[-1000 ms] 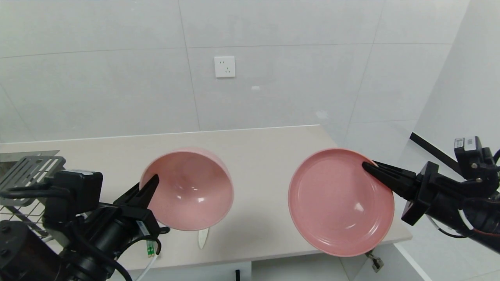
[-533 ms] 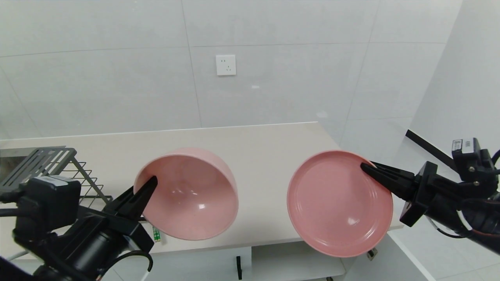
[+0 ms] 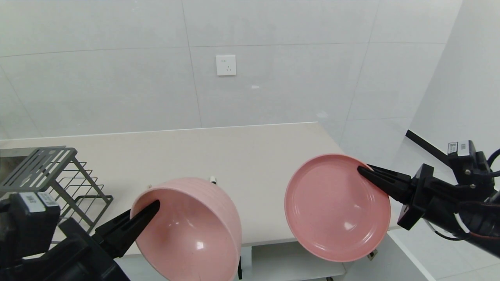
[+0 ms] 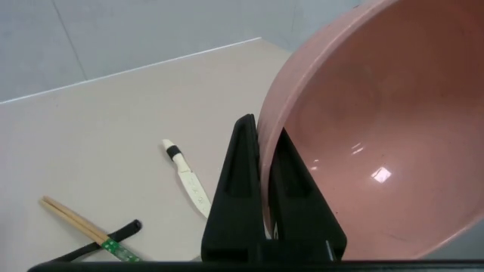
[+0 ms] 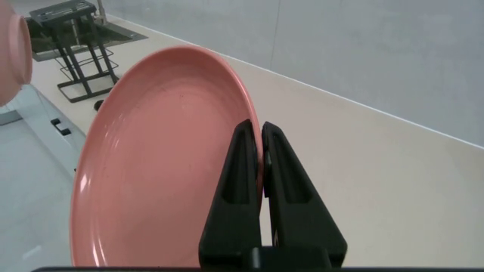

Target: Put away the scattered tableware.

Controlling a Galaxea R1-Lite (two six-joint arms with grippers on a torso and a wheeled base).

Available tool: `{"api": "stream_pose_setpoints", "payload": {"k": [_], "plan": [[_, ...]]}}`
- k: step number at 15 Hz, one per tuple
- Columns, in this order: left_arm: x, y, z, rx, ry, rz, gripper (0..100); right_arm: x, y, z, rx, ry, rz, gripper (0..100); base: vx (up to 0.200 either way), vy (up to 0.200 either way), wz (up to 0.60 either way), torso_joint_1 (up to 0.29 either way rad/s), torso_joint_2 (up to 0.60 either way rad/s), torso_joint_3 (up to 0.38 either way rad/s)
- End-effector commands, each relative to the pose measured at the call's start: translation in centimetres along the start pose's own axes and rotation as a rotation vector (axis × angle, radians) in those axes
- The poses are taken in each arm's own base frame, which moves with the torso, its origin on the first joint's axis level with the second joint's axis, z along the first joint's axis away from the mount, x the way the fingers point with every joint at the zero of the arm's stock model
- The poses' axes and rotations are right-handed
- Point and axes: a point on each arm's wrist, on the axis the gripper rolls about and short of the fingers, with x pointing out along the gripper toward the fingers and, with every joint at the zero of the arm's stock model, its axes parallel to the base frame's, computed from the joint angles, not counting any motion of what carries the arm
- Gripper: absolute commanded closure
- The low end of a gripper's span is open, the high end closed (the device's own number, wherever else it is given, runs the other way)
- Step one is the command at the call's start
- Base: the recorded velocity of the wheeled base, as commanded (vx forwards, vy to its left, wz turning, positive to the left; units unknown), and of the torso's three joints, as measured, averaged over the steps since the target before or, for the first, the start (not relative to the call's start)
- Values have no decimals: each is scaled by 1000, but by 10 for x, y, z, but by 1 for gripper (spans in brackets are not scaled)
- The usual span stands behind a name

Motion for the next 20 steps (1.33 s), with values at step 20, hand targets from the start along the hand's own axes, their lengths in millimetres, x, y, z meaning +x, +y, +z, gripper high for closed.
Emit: {"api": "stream_pose_setpoints", "payload": {"k": [20], "plan": [[-18,10,-18,148,202,-53,100,1,0,-1,3,4,3,100,-30,0,0,1,0,0]]}}
